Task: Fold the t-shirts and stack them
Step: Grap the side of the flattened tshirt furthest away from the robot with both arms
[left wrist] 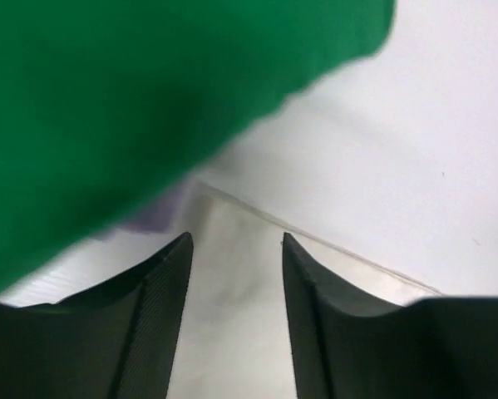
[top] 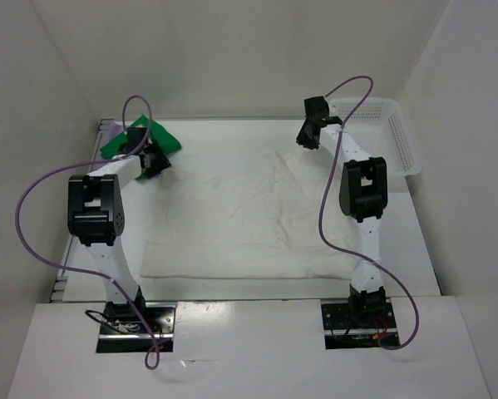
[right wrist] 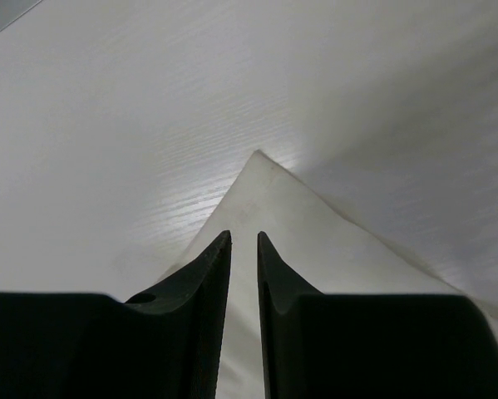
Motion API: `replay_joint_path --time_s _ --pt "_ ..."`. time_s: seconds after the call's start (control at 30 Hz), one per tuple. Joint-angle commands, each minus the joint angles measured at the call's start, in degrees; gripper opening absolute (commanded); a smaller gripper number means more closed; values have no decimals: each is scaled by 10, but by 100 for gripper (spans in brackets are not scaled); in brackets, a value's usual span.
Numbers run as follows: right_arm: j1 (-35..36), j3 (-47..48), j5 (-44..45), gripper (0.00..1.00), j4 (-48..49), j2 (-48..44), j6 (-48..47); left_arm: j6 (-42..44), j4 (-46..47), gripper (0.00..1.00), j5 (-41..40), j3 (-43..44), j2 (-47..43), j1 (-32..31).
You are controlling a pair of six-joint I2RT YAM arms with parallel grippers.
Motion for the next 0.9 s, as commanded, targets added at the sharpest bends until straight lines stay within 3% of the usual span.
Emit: replay_joint_path --time_s 0.0,0.13,0.27,0.87 --pt "3 33 2 24 -10 10 -15 27 -9 56 -98 2 -40 -60" --pt "3 21 -3 24 -4 10 -15 32 -21 57 -154 5 -31 -73" --pt "3 0 -23 24 3 5 -10 27 -44 52 -199 43 4 -73" --pt "3 -15 -34 24 13 -8 -10 40 -37 49 -149 55 41 -60"
